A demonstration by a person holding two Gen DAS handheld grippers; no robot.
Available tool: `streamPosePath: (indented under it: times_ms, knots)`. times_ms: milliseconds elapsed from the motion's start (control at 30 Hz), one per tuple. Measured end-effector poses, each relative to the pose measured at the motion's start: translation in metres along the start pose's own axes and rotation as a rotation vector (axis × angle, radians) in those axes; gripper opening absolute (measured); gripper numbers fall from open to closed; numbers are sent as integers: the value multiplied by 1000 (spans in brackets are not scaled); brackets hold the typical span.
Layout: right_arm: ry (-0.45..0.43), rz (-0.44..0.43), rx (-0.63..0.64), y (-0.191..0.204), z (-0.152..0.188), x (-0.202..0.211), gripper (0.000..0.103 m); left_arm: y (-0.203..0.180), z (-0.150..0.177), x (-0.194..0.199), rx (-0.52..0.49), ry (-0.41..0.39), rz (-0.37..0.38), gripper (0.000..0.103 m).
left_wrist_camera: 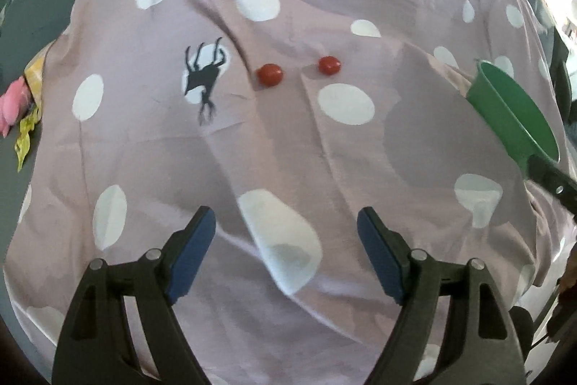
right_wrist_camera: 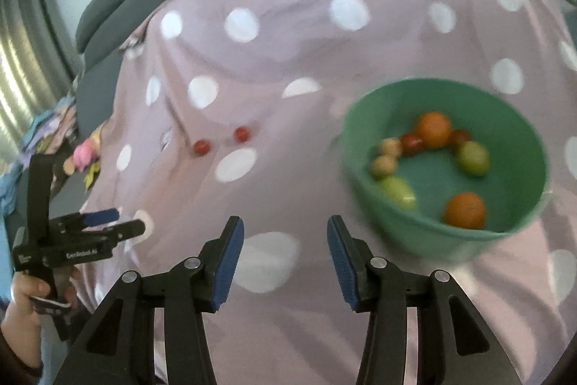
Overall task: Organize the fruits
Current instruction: 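Move both tools back toward the last two red cherry tomatoes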
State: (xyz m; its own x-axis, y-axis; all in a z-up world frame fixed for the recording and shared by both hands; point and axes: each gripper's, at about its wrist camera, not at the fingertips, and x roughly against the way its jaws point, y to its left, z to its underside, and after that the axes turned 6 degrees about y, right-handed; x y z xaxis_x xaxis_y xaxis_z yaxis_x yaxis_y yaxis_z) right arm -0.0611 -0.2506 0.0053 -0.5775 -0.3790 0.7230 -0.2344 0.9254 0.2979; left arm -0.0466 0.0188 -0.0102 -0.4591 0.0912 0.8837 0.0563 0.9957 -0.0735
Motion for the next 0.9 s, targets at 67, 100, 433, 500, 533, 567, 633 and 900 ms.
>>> streamPosePath:
  times_ms: [67, 100, 433, 500, 533, 567, 633, 900]
  knots:
    - [29, -19, 21, 14, -3, -13, 48, 4, 1, 1, 14, -6, 19, 80]
    - [41, -20, 30, 20, -4, -17, 48, 6, 1, 2, 20, -9, 30, 80]
    - [115, -18, 121, 58, -48, -67, 48, 12, -47, 0, 15, -99, 100, 78]
    - [120, -2, 140, 63, -59, -79, 48, 12, -61, -5, 10, -112, 121, 77]
    - [122, 7, 148, 64, -63, -85, 48, 12, -69, -10, 8, -115, 137, 76]
    - [129, 12, 156, 66, -70, -94, 48, 13, -77, -15, 11, -113, 147, 74]
    - [140, 24, 169, 66, -80, -106, 48, 15, -89, -29, 1, -100, 166, 67]
    - [220, 15, 220, 72, -116, -179, 48, 22, -112, -60, -24, -55, 153, 62]
